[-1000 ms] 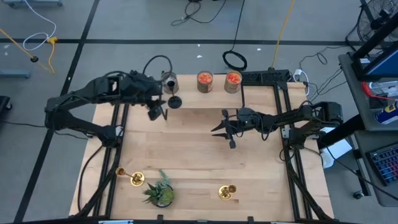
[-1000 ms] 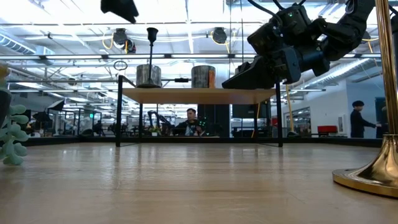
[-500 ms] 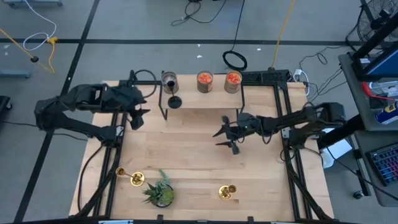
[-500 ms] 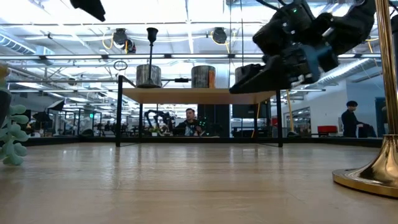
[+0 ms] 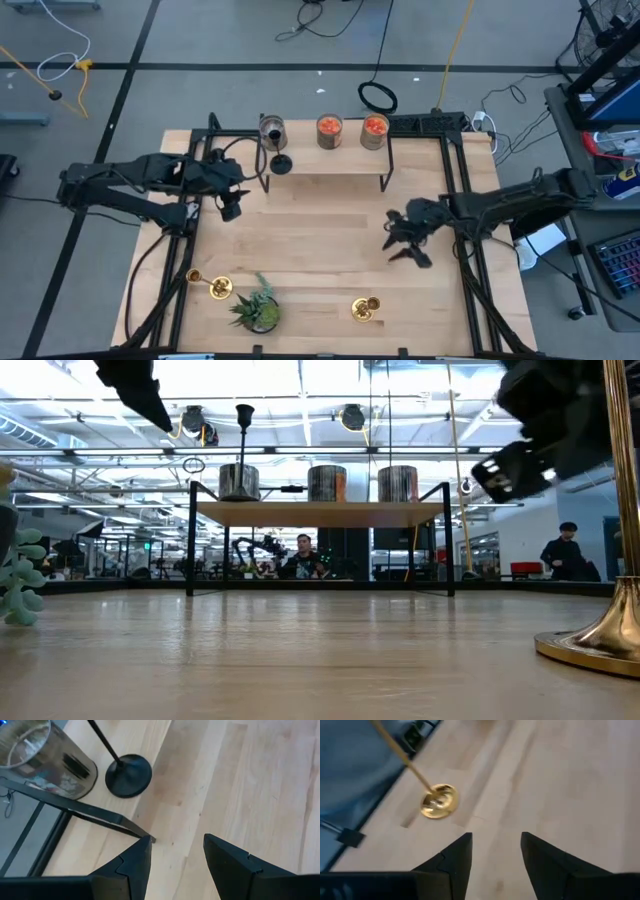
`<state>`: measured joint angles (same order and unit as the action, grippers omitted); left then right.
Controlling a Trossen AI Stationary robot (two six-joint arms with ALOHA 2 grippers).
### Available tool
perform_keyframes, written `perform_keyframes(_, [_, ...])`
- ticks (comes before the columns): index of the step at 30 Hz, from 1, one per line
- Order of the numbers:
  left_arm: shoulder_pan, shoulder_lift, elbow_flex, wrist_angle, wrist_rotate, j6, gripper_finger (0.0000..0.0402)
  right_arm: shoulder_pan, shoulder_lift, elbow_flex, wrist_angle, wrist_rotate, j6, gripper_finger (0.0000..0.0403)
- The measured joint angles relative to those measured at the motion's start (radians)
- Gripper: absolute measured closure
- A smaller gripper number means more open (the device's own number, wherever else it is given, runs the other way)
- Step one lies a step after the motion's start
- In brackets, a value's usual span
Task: Pick & Place candle stick holders
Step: Put the right golden candle holder aligned with the brown scented candle on the shelf
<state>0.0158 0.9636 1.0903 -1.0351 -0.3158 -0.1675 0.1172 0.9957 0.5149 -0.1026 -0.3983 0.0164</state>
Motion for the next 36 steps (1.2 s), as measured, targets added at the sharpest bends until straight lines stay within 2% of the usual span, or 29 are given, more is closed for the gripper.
perform_keyframes(3, [0.0, 0.0, -0.002, 0.004, -0.001, -0.019, 0.0213, 0.081, 0.002, -0.073, 0.197, 0.008, 0.034, 0.0242])
perform_keyframes(9, [0.0, -0.003, -0.002, 0.032, 0.0, -0.022, 0.0213, 0.188, 0.094, -0.207, 0.77, 0.02, 0.018, 0.0238])
perform_keyframes(12, [0.0, -0.003, -0.002, 0.048, 0.0, -0.021, 0.0213, 0.214, 0.157, -0.216, 0.939, 0.044, 0.047, 0.0236])
perform_keyframes(18, [0.0, -0.003, -0.002, 0.05, 0.0, -0.02, 0.0213, 0.246, 0.274, -0.147, 0.971, 0.052, 0.076, 0.0235])
perform_keyframes(26, [0.0, -0.003, -0.002, 0.049, 0.0, 0.049, 0.0213, 0.252, 0.432, 0.013, 0.973, -0.076, 0.069, 0.0235])
perform_keyframes(32, [0.0, -0.003, -0.002, 0.049, 0.0, 0.097, 0.0213, 0.278, 0.536, 0.104, 0.973, -0.075, 0.077, 0.0236])
perform_keyframes(36, [0.0, -0.003, -0.002, 0.049, 0.0, 0.154, 0.0213, 0.3, 0.558, 0.129, 0.972, -0.066, 0.074, 0.0236])
